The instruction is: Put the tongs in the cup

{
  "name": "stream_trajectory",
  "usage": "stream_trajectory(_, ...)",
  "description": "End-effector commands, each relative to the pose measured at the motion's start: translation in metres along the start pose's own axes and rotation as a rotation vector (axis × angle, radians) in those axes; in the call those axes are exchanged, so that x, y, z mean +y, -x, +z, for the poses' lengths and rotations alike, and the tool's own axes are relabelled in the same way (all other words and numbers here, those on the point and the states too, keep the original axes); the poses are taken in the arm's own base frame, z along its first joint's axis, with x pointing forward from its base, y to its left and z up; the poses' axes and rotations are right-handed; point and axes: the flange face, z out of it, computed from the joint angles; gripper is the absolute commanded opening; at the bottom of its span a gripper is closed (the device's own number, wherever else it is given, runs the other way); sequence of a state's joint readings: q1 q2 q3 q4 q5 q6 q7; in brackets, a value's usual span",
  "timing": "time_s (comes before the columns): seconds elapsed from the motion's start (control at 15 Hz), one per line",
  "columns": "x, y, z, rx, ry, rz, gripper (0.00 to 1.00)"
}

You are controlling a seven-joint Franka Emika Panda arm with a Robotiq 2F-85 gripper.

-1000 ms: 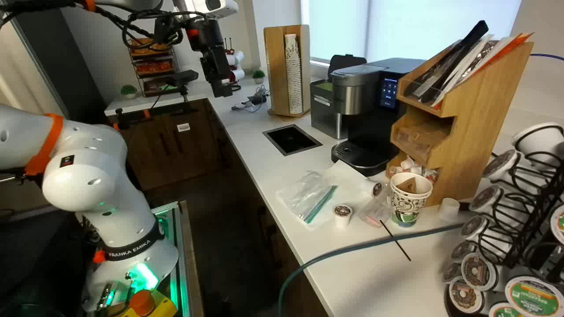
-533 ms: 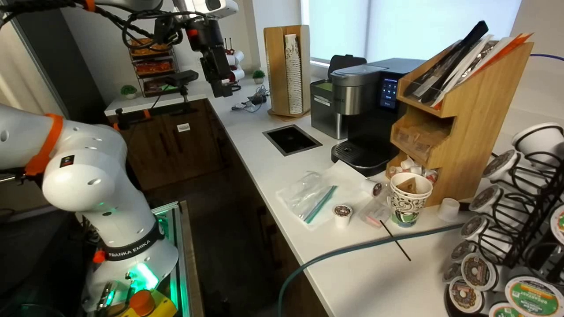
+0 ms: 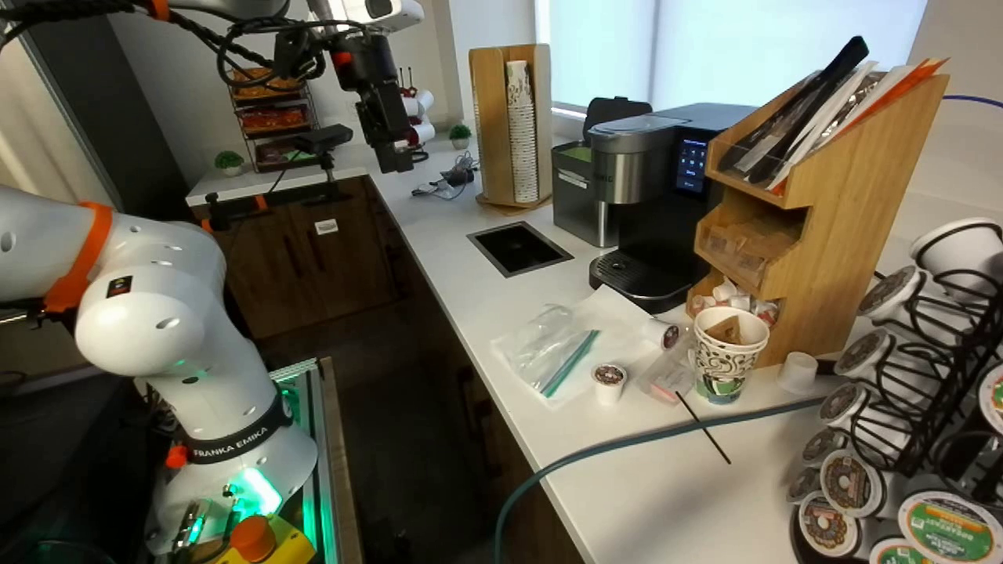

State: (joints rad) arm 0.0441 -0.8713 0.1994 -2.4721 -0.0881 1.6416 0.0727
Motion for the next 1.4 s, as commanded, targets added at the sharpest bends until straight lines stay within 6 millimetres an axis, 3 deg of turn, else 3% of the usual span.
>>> stream_trajectory(0.0, 0.0, 0.0, -0.001, -0.001, 0.0, 0.0, 1.0)
stream_trajectory(0.47, 0.004, -0.006, 0.0, 0.023, 0.016, 0.035, 1.0)
stream_trajectory(0.6, 0.024, -0.023, -0.006, 0.129, 0.107, 0.073, 1.0)
stream_trajectory(0.73, 0.056, -0.048, -0.01, 0.215, 0.208, 0.093, 1.0)
stream_trajectory(1.07, 0.134, -0.113, 0.013, 0.343, 0.374, 0.29, 1.0)
stream_trajectory(1.13, 0.142, -0.121, 0.017, 0.332, 0.399, 0.327, 1.0)
stream_trajectory(1.2, 0.129, -0.094, 0.01, 0.341, 0.36, 0.259, 1.0)
stream_trajectory(1.33, 0.143, -0.112, 0.02, 0.319, 0.378, 0.303, 1.0)
